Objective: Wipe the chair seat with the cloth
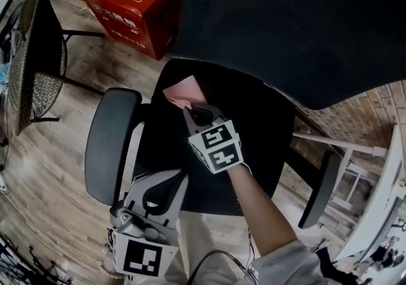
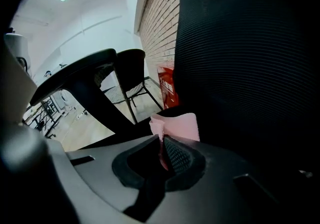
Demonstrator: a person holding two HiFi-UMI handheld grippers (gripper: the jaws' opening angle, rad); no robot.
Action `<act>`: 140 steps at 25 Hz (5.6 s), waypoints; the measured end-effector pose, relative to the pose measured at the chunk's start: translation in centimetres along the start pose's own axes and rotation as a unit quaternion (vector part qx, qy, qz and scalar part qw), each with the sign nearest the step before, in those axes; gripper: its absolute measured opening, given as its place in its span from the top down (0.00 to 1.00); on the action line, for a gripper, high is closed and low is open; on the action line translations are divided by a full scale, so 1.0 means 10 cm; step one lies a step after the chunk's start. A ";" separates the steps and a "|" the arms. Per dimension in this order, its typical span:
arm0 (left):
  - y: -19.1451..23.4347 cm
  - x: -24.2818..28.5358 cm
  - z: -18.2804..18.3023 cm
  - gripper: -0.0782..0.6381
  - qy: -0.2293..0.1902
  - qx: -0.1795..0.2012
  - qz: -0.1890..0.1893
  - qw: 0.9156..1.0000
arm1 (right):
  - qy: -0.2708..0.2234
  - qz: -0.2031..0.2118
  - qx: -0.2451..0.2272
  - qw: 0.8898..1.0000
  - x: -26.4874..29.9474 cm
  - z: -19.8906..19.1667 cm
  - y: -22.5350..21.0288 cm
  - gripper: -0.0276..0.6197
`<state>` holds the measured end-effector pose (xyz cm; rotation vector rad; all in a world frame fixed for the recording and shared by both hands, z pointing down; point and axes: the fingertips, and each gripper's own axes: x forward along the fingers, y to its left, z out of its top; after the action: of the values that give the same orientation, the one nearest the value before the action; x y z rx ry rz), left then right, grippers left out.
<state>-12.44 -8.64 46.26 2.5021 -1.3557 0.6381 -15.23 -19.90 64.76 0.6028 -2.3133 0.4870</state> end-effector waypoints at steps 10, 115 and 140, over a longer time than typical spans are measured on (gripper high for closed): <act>-0.13 0.10 0.07 0.87 0.003 0.022 -0.020 1.000 | 0.026 -0.128 0.073 0.989 -0.61 -0.68 -0.58 0.88; -0.91 -0.19 -0.19 0.87 0.050 0.046 -0.102 0.992 | 0.146 -0.276 0.165 0.935 -2.93 -2.84 -0.36 0.88; -0.56 -0.66 -0.31 0.87 0.055 0.012 -0.045 0.997 | 0.098 -0.081 0.160 0.979 -1.57 -2.08 1.20 0.88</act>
<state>-11.79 0.52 45.92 2.4906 -1.1972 0.7647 -0.57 4.71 66.10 0.8498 -1.9951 0.8116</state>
